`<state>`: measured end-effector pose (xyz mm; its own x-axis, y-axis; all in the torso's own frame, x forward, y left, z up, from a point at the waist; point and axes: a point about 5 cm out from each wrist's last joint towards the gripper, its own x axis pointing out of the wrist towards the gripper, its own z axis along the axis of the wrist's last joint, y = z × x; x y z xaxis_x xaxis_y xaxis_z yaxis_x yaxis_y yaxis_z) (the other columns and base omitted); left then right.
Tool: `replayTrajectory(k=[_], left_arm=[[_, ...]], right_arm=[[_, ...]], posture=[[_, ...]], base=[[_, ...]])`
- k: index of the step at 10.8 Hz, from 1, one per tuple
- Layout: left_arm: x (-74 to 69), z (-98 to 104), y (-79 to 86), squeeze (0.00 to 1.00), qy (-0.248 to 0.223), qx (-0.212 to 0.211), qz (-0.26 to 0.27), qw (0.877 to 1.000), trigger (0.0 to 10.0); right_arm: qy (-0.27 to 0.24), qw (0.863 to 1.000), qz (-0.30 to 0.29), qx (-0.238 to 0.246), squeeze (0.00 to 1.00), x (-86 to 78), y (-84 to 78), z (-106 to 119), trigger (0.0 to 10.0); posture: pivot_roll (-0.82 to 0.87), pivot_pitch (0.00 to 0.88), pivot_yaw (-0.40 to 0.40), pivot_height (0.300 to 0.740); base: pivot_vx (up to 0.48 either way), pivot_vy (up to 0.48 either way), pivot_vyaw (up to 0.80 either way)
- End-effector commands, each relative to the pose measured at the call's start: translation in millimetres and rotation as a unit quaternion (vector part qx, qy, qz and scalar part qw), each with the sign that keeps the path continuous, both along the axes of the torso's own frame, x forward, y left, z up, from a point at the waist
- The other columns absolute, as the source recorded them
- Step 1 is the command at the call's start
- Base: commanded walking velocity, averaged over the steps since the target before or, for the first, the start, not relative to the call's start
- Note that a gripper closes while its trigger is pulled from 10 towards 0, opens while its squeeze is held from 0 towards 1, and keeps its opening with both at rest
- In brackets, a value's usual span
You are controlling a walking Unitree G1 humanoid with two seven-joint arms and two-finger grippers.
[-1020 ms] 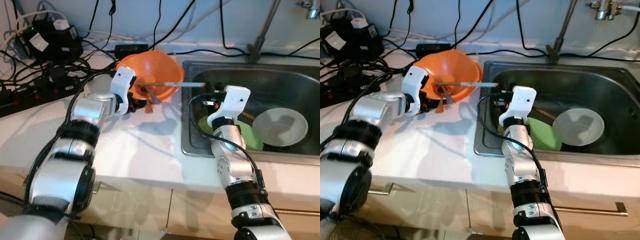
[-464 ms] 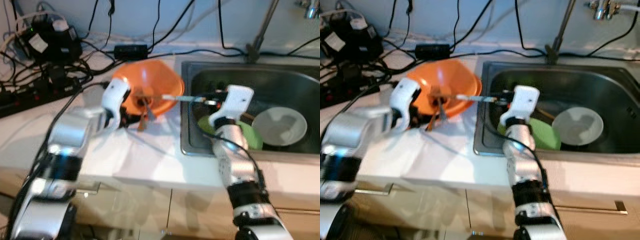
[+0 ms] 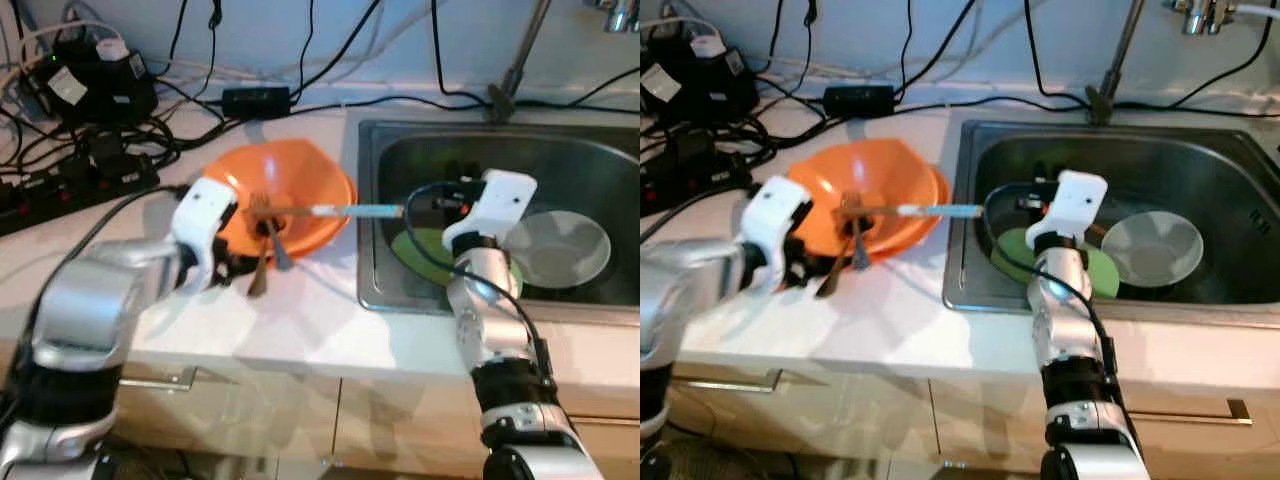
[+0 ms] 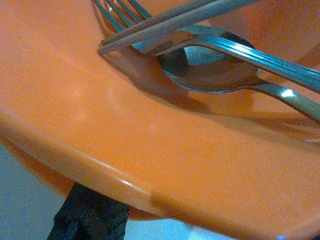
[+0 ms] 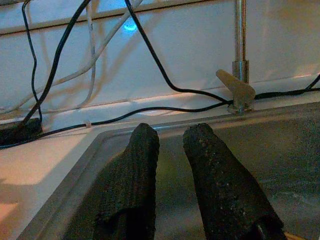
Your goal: Kitchen organization
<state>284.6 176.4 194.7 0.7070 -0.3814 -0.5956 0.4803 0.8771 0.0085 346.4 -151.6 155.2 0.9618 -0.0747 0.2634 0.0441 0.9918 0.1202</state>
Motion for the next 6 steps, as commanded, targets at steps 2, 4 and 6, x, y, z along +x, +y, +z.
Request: replayTrajectory(k=[2,4,6], left_arm=[[-13.8,-8.0,4.9,0.00,0.042,0.010,0.015,0.999,10.0],[-15.5,3.7,3.8,0.00,0.016,0.015,0.012,1.000,10.0],[-15.8,11.7,8.4,0.00,-0.010,0.032,0.007,0.999,10.0]], right_arm=[[-0.005,1.000,-0.003,0.003,0.00,2.5,-1.8,3.1,10.0],[-0.004,1.000,0.000,0.004,0.00,4.3,0.0,3.0,10.0],[-0.003,1.000,0.002,0.004,0.00,6.0,0.6,4.0,10.0]], posture=[[0.16,0.041,0.028,0.740],[0.17,0.045,0.020,0.740],[0.17,0.046,0.010,0.740]], base=[[0.000,0.000,0.00],[0.000,0.000,0.00],[0.000,0.000,0.00]])
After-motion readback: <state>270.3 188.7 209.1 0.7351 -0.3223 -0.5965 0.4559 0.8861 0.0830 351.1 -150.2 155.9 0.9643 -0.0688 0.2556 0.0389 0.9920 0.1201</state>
